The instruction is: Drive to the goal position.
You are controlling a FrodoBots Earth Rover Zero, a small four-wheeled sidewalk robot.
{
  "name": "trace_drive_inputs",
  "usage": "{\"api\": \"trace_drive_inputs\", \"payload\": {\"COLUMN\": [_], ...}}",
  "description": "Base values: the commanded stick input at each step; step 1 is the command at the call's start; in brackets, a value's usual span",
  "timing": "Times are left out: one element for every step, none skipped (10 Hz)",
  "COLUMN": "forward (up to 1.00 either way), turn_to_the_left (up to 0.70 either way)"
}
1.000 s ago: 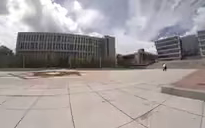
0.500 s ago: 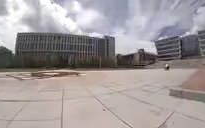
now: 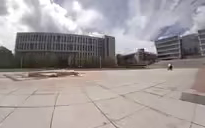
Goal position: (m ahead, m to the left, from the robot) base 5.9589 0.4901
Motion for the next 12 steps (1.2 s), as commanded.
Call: {"api": "trace_drive_inputs", "payload": {"forward": [0.7, 0.7, 0.7, 0.7, 0.7, 0.7, 0.7, 0.7, 0.7, 0.7, 0.7, 0.7], "turn_to_the_left": [0.0, 0.0, 0.0, 0.0, 0.0, 0.0, 0.0, 0.0, 0.0, 0.0, 0.0, 0.0]}}
